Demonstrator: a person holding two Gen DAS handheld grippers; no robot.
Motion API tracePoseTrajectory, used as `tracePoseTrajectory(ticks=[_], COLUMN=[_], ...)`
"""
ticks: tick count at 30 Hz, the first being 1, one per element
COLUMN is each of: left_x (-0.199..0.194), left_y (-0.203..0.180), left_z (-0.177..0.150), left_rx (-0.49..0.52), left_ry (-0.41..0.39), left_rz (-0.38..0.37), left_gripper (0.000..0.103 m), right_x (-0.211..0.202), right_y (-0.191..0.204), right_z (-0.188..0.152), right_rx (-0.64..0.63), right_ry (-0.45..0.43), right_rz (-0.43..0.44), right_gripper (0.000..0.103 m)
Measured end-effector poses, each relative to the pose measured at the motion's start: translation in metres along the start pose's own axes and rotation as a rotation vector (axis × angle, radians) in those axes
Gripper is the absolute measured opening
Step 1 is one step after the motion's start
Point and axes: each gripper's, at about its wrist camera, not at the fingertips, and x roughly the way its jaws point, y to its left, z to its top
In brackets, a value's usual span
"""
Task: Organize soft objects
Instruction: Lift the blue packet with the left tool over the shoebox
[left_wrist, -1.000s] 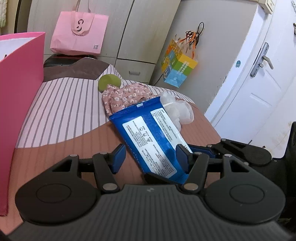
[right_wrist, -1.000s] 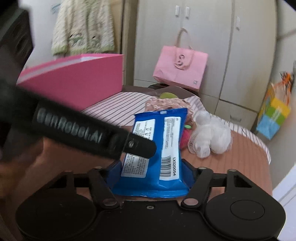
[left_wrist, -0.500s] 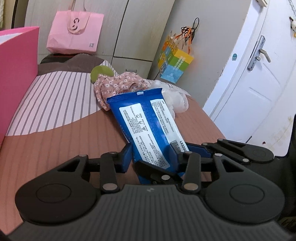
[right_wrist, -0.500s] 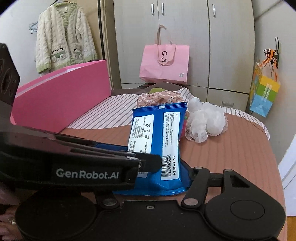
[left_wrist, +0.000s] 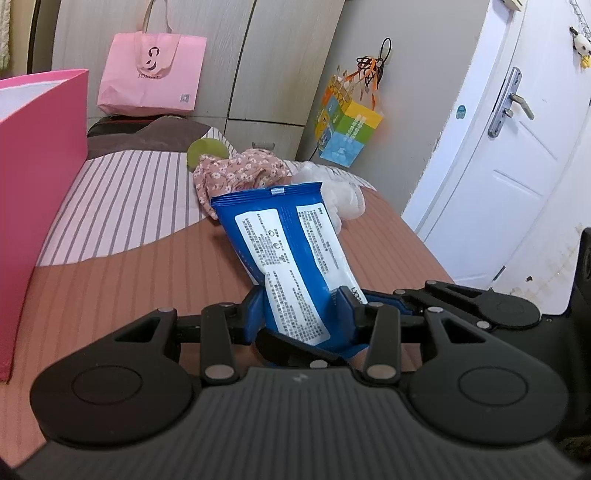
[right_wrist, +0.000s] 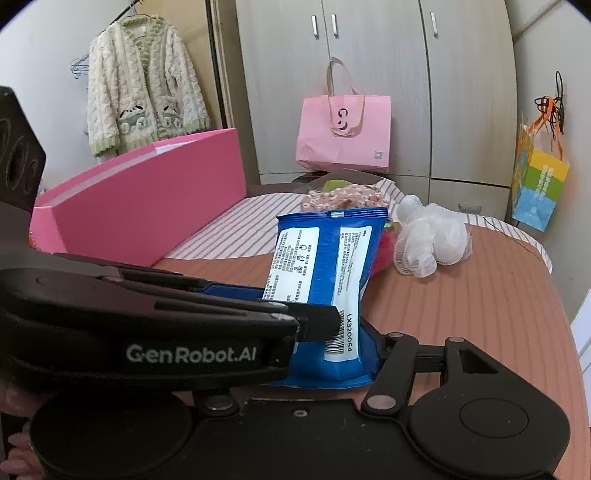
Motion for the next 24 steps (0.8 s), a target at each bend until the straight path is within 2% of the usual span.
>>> tracePoseTrajectory(ticks=[6,14,18,24], left_x=[-0.014,-0.042,-0.059,-0.083], left_y=[0.003,0.008,0.014,0.017], left_z=[-0.011,-0.018,-0.023,-0.02], left_rx=[-0.008,-0.008,-0.039,0.002], left_ry=[0.055,0.078,0.087,0.107], left_rz=[0.007,0.04,0.005,-0.031], left_gripper=[0.041,0.041,0.04,0.04], right_x=[-0.009,-0.014,-0.023,-0.04], right_y=[0.017,0.047,0.054,0.063], right_z=[-0.006,-0.008,-0.007,-0.003], right_rx=[-0.022,-0.085,-0.096,-0.141], right_ry=[0.033,0.067,0.078,0.101], right_rz=[0.018,0.042,0.052,0.114], right_gripper=[0.072,0.076,0.076,0.076])
